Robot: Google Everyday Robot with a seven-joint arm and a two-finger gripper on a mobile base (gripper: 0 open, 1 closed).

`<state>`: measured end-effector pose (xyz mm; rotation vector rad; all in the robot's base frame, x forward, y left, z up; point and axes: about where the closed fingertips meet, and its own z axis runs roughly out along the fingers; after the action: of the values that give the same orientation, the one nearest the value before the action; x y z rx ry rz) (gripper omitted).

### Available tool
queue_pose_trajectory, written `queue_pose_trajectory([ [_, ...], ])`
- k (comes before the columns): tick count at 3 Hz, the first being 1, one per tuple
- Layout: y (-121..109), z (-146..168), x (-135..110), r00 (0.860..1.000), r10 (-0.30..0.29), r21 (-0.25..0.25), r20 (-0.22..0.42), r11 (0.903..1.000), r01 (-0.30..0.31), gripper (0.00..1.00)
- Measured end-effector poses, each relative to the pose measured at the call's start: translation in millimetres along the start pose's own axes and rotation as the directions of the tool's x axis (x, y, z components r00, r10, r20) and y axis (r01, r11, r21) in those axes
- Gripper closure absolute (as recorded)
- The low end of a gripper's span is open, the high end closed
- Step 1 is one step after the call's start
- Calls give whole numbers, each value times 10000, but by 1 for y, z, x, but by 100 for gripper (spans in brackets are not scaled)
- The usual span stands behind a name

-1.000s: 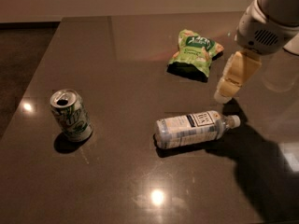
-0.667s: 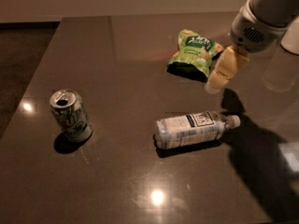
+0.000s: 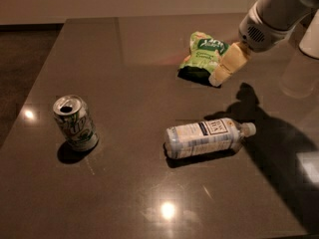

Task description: Move green rice chip bag near 7up can

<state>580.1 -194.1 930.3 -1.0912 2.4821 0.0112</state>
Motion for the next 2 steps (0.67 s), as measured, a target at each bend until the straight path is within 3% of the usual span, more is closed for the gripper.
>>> queue_pose_trajectory([
  [1,-9,11,-10,9990,363,-102,275,9993,-360,0],
  [2,-9,11,-10,9990,363,-102,275,9993,-361,0],
])
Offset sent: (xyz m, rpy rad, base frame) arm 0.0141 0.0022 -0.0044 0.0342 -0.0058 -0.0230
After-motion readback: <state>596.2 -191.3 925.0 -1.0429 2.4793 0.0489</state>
